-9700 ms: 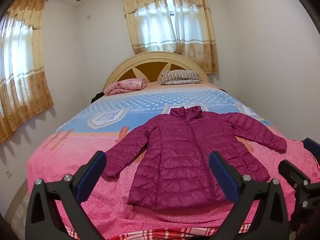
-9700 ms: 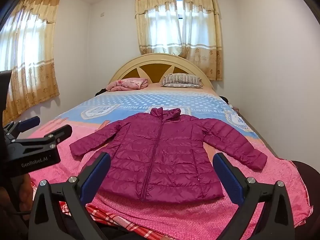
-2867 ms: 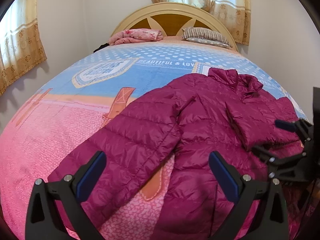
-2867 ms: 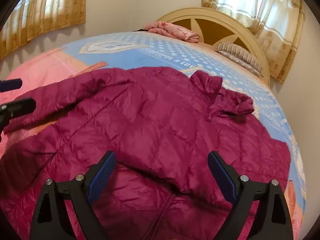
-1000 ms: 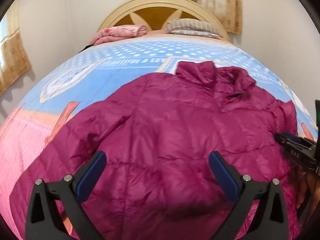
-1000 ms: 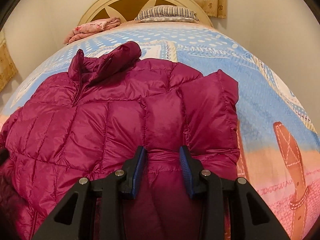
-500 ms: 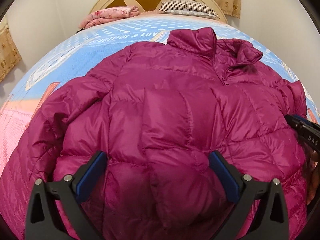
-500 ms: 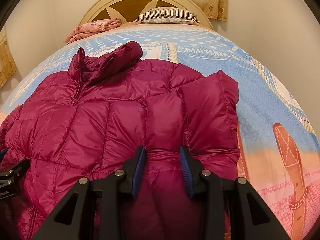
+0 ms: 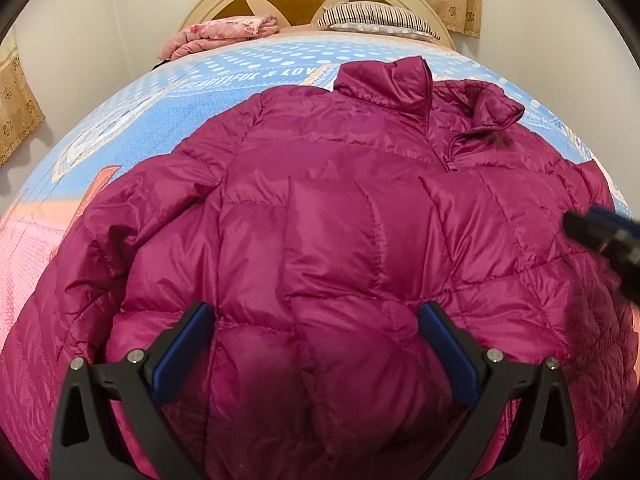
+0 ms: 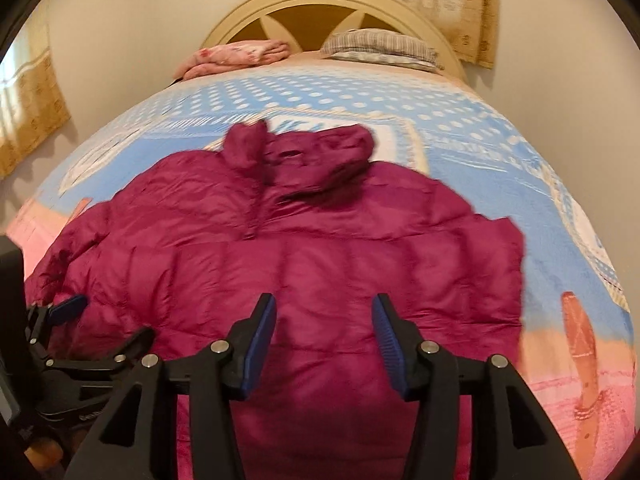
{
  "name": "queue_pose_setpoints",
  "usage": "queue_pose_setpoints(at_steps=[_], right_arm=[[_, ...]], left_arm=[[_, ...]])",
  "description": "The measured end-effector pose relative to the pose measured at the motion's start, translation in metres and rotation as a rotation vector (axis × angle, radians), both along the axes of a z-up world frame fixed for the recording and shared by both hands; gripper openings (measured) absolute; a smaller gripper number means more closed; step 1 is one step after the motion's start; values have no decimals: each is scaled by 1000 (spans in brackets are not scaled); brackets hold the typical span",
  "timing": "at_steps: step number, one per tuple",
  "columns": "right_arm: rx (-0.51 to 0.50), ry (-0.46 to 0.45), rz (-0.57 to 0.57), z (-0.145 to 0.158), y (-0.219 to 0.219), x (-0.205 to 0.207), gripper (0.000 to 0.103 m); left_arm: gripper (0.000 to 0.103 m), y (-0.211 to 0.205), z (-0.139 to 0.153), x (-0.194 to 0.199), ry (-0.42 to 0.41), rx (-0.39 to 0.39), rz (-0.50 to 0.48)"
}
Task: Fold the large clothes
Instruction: 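Move the left gripper to the other jacket sleeve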
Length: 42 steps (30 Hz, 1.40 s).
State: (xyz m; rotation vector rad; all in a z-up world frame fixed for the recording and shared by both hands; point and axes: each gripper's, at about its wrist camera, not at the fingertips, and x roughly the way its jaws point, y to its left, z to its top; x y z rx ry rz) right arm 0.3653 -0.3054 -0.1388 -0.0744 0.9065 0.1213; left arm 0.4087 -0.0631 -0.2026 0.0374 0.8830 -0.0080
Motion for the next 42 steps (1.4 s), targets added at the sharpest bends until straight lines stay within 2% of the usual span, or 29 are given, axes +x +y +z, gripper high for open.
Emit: queue_pose_setpoints(at_steps=[3,6,13,18,24,27,37,42], right_arm=[[-9,42,4,-24,8,0,51],[-9,32,-6,-37,7,-3,52],[4,25,-7,-44,5,-2,55],[-14,16,-9,-45,9,-4,55],[-10,12,-10,-45,8,-5,56],[2,12,-13,-45,6,-6,57],[2,11,-14,-46,5,-4,58],[4,11,-15,-46,5,-4,58]], left_arm=[[103,0,0,-1,0,-2,0],[103,0,0,-1,0,-3,0],[103,-1,0,-1,6,0,2],[103,3,-2,5,33,-46,-12],[103,2,-1,5,44,-36,-28],[103,7,2,3,51,-63,-45],[103,24,26,-26,-21,-26,-75],[103,57,42,-48,-79,-3,-54]])
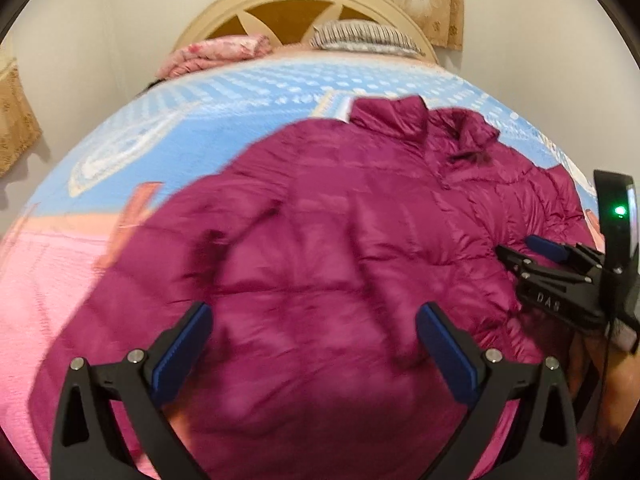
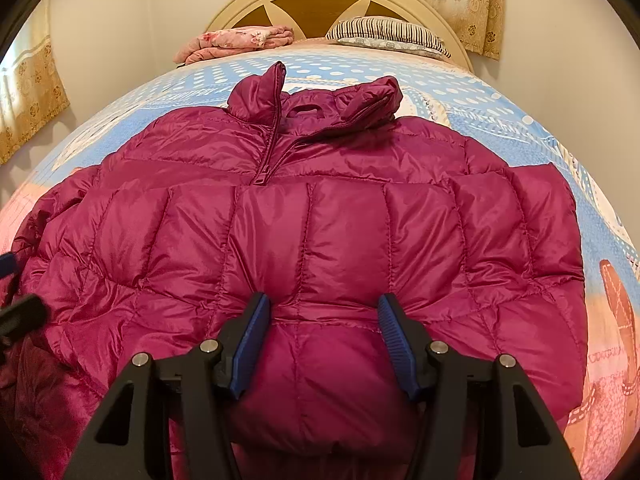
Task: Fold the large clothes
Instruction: 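Move the left gripper to the other jacket sleeve, then grasp the sleeve cuff with the left gripper and lift it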
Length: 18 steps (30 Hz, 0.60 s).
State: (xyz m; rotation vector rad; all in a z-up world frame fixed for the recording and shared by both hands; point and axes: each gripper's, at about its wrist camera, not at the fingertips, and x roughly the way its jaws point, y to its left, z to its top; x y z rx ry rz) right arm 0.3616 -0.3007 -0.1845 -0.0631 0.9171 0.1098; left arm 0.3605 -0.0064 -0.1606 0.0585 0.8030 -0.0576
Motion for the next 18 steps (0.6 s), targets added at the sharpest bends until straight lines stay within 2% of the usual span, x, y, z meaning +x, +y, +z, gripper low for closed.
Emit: queue_pose_setpoints(at_steps=[4,10,13,18], right_arm=[[0,-2,-1,0,0,1,58],[-2,-2,0,0,0,1,58],[-1,-2,0,0,0,0,58],[-12,-5,-1,1,1,0,58]], left_arm=[[103,49,10,-30,-48,18,64],[103,142,-1,-75,-46,75,233],[103,188,-11,-92,-19,56,314],[103,222,-35,-107,52,-71,370]])
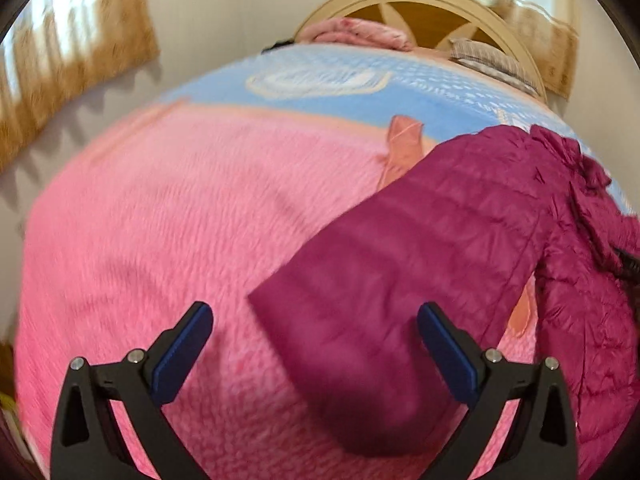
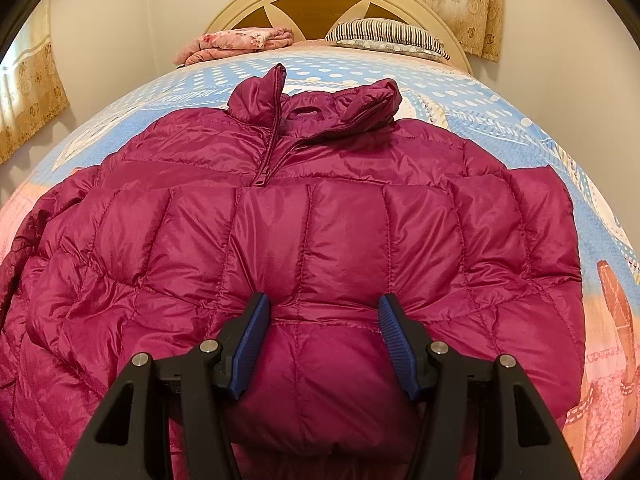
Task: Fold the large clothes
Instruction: 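Grasp the sleeve cuff with the left gripper and lift it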
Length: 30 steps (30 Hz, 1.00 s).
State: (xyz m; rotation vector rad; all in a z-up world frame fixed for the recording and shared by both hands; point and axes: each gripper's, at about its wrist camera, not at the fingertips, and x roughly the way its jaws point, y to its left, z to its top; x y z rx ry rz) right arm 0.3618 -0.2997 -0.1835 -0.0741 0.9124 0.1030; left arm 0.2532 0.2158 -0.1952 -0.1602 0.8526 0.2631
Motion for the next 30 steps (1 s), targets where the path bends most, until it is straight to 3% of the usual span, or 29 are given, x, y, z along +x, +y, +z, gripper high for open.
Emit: queue_pose_setpoints(at_steps=[3,7,9,11,13,14,23,30], right_arm=[[-9,-3,-2,1,2,-1,59],[-16,-4,-15,1,1,-1,63],[-17,-5,-17,1,2,-1,64],[-19,-5,-19,1,2,-1,64],[-20,-6,-19,1,2,-1,64],[-20,-6,-20,1,2,-1,64],[20,16,-17,5,-3,-1,65],[79,-48,24,53,-25,-35,65]], left_arm=[[101,-2,-9,1,7,-66,-15],[86,-16,-10,8,-6,-112,-42],[71,-12,-12,8,-4,-114,-41],[39,-8,-9,5,-15,-95,-33],[22,-2,-1,1,-49,-99,-36],[18,2,6,-1,-71,-104,-34],[12,2,82,-1,-248,-35,-84],[12,-34,148,18,-356,10,-190]])
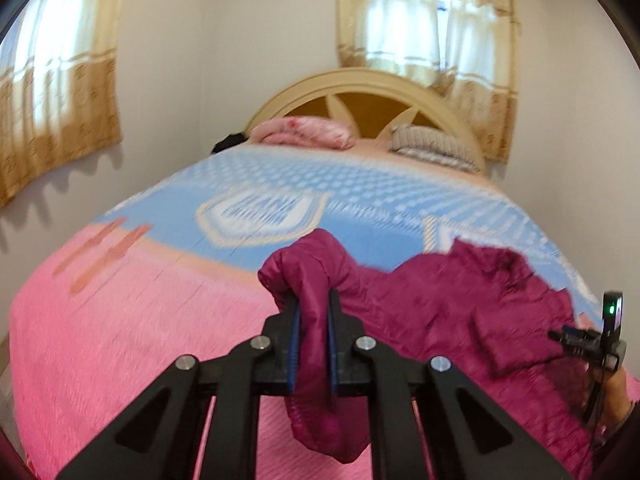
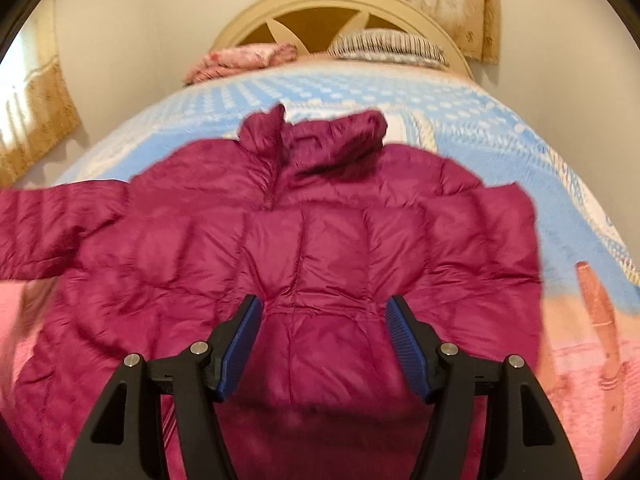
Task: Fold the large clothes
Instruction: 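Grasp the sleeve cuff with the left gripper and lift it, then fold the held sleeve across the jacket body and open the left gripper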
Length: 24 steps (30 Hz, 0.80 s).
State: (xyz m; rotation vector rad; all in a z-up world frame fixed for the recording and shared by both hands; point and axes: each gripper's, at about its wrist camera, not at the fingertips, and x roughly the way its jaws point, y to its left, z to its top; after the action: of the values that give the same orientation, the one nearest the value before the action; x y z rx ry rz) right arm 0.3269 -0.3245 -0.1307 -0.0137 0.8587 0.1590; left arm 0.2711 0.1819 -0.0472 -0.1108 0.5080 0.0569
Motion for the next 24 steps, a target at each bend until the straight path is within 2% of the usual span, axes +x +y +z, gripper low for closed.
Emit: queue_pose_setpoints(at_steps=[5,10,16,24], right_arm=[[27,-58,-20,21,-27,-28,65],[9,-79,-64,15,-52,-48,65],[28,-80,-115,-3,-78,-61,66],[87,-73,-140,-14,-90,-63,66]], left_arm=[[11,-49,37,20,-58,23,-94],[11,-106,51,32,-80,72,-190],[11,-172,55,42,-79,112,-309],[11,-245,29,55,-30,215,-407]])
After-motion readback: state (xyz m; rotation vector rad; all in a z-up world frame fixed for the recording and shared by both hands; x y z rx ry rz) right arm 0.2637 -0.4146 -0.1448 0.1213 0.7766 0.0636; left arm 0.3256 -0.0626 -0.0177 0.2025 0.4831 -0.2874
